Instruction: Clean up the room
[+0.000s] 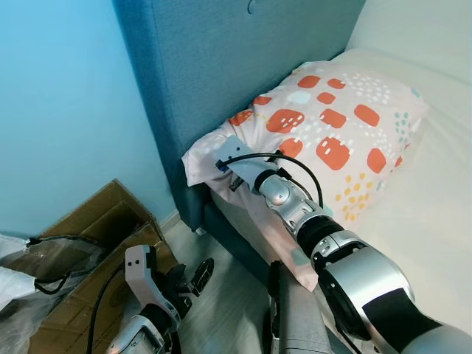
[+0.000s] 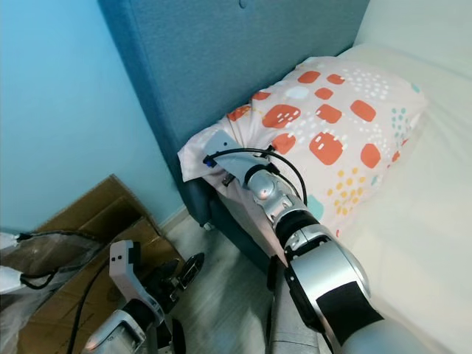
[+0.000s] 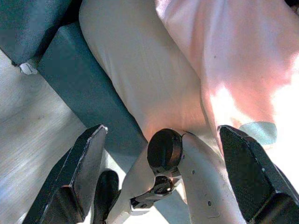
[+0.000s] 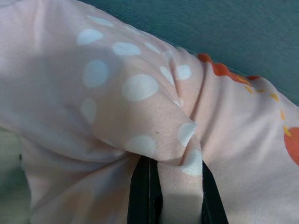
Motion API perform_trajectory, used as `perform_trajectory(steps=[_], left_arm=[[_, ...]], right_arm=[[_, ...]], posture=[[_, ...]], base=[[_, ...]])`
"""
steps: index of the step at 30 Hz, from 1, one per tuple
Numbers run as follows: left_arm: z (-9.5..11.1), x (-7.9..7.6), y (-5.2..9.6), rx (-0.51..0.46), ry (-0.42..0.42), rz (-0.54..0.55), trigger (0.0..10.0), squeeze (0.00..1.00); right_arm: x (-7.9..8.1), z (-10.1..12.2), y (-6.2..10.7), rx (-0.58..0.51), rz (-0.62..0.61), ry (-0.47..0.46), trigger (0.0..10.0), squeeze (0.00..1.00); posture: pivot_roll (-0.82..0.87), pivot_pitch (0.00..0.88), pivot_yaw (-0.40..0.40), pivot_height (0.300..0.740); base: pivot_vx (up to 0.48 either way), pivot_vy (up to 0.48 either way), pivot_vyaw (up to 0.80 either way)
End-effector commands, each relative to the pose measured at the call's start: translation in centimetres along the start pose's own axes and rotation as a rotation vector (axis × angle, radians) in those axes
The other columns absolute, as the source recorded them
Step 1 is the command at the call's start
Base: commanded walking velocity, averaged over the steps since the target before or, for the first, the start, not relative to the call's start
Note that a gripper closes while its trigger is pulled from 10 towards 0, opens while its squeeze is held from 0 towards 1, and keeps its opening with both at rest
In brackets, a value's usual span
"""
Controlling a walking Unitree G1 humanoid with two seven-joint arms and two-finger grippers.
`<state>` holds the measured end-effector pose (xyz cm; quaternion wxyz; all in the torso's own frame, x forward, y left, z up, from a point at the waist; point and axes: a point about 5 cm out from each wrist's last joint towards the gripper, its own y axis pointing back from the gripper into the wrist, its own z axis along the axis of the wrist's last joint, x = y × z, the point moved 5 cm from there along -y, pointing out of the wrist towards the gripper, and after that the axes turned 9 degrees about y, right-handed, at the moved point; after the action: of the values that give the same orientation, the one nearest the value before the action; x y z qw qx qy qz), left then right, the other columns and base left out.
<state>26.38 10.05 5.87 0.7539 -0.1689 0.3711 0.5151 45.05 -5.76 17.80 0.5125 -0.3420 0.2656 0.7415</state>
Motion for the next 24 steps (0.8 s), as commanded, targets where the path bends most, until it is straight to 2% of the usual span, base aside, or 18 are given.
perform_trajectory(steps=[1, 2, 3, 4, 11, 12, 13, 14, 15, 16, 17, 19, 21, 22, 23, 24], left_arm=[[-0.6, 0.8, 0.3, 0.019, 0.006, 0.037, 10.0, 0.00], [-0.6, 0.8, 0.2, 0.018, 0.006, 0.037, 10.0, 0.00], [-0.6, 0.8, 0.2, 0.018, 0.006, 0.037, 10.0, 0.00], [-0.6, 0.8, 0.1, 0.016, 0.006, 0.036, 10.0, 0.00], [-0.8, 0.8, -0.3, 0.017, 0.010, 0.031, 10.0, 0.00], [-0.8, 0.6, -0.7, 0.020, 0.015, 0.016, 10.0, 0.00], [-0.8, 0.6, -0.7, 0.020, 0.015, 0.016, 10.0, 0.00], [-0.9, 0.5, -1.2, 0.028, 0.009, -0.001, 10.0, 0.00], [-1.0, 0.4, -1.6, 0.034, 0.005, -0.011, 10.0, 0.00], [-1.0, 0.4, -1.6, 0.034, 0.005, -0.011, 10.0, 0.00], [-1.0, 0.6, -1.9, 0.038, 0.001, -0.015, 10.0, 0.00], [-1.0, 0.6, -1.9, 0.038, 0.001, -0.015, 10.0, 0.00], [-1.1, 1.2, -2.4, 0.041, -0.004, -0.004, 10.0, 0.00], [-1.3, 2.3, -2.5, 0.054, -0.028, 0.027, 10.0, 0.00], [-1.4, 3.0, -2.6, 0.063, -0.046, 0.048, 10.0, 0.00], [-1.6, 3.9, -2.6, 0.076, -0.065, 0.075, 10.0, 0.00]], right_arm=[[-0.9, -0.7, 0.1, 0.023, -0.049, -0.032, 10.0, 0.00], [-1.8, -1.5, 0.3, 0.045, -0.082, -0.028, 10.0, 0.15], [-1.8, -1.5, 0.3, 0.045, -0.082, -0.028, 10.0, 0.15], [-2.4, -1.9, 0.4, 0.059, -0.101, -0.024, 10.0, 1.00], [-3.4, -3.1, 0.9, 0.079, -0.133, -0.040, 10.0, 1.00], [-4.0, -3.8, 1.2, 0.072, -0.143, -0.111, 10.0, 1.00], [-4.0, -3.8, 1.2, 0.072, -0.143, -0.111, 10.0, 1.00], [-3.7, -4.1, 1.5, 0.036, -0.092, -0.227, 10.0, 1.00], [-3.5, -4.1, 1.7, 0.003, -0.055, -0.305, 10.0, 1.00], [-3.5, -4.1, 1.7, 0.003, -0.055, -0.305, 10.0, 1.00], [-2.9, -4.3, 2.1, -0.031, 0.006, -0.373, 10.0, 1.00], [-2.9, -4.3, 2.1, -0.031, 0.006, -0.373, 10.0, 1.00], [-1.9, -4.8, 3.1, -0.087, 0.122, -0.474, 10.0, 1.00], [-1.3, -4.8, 4.6, -0.158, 0.231, -0.601, 10.0, 1.00], [-0.9, -4.4, 5.9, -0.225, 0.311, -0.683, 10.0, 1.00], [-0.3, -4.0, 7.9, -0.297, 0.412, -0.786, 10.0, 0.04]], posture=[[0.05, 0.341, -0.051, 0.553], [0.04, 0.338, -0.052, 0.553], [0.04, 0.338, -0.052, 0.553], [0.04, 0.337, -0.052, 0.553], [0.03, 0.307, -0.059, 0.553], [0.02, 0.282, -0.067, 0.553], [0.02, 0.282, -0.067, 0.553], [0.02, 0.257, -0.073, 0.553], [0.02, 0.252, -0.075, 0.553], [0.02, 0.252, -0.075, 0.553], [0.01, 0.232, -0.083, 0.553], [0.01, 0.232, -0.083, 0.553], [0.00, 0.205, -0.090, 0.553], [-0.02, 0.166, -0.093, 0.553], [-0.02, 0.166, -0.093, 0.553], [-0.03, 0.141, -0.090, 0.553]], base=[[0.000, 0.000, 0.00], [0.000, 0.000, 0.00], [0.000, 0.000, 0.00], [0.000, 0.000, 0.00], [0.000, 0.000, 0.00], [0.000, 0.000, 0.00], [0.000, 0.000, 0.00], [0.000, 0.000, 0.00], [0.000, 0.000, 0.00], [0.000, 0.000, 0.00], [0.000, 0.000, 0.00], [0.000, 0.000, 0.00], [0.000, 0.000, 0.00], [0.000, 0.000, 0.00], [0.000, 0.000, 0.00], [0.000, 0.000, 0.00]])
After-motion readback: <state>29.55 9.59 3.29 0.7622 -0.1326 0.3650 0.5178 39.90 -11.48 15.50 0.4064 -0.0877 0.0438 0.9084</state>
